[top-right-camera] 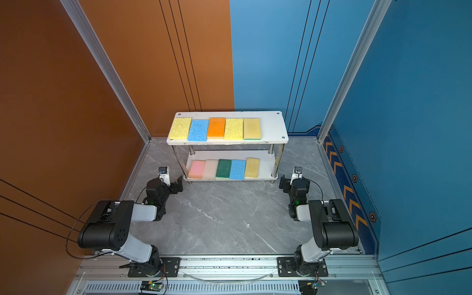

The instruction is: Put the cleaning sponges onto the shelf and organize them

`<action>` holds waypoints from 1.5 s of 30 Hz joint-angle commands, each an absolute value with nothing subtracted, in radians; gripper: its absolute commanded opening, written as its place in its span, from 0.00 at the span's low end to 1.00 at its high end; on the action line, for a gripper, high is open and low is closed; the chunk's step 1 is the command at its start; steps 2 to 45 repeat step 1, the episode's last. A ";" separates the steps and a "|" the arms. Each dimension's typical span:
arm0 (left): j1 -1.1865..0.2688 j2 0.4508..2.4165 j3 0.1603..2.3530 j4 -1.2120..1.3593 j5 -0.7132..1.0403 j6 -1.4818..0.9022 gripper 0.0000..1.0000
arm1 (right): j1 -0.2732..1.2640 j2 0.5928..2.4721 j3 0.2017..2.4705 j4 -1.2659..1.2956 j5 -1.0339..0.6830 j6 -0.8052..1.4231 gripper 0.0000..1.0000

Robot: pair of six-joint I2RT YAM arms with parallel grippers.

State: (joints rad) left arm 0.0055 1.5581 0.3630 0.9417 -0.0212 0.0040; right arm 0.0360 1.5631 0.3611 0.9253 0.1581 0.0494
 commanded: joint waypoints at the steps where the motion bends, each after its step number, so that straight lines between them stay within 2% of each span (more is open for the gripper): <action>1: 0.005 1.565 0.379 0.928 -0.001 0.015 0.98 | 0.035 1.546 0.371 0.911 0.153 0.061 1.00; 45: 0.005 1.565 0.379 0.928 -0.001 0.015 0.98 | 0.035 1.546 0.371 0.911 0.153 0.061 1.00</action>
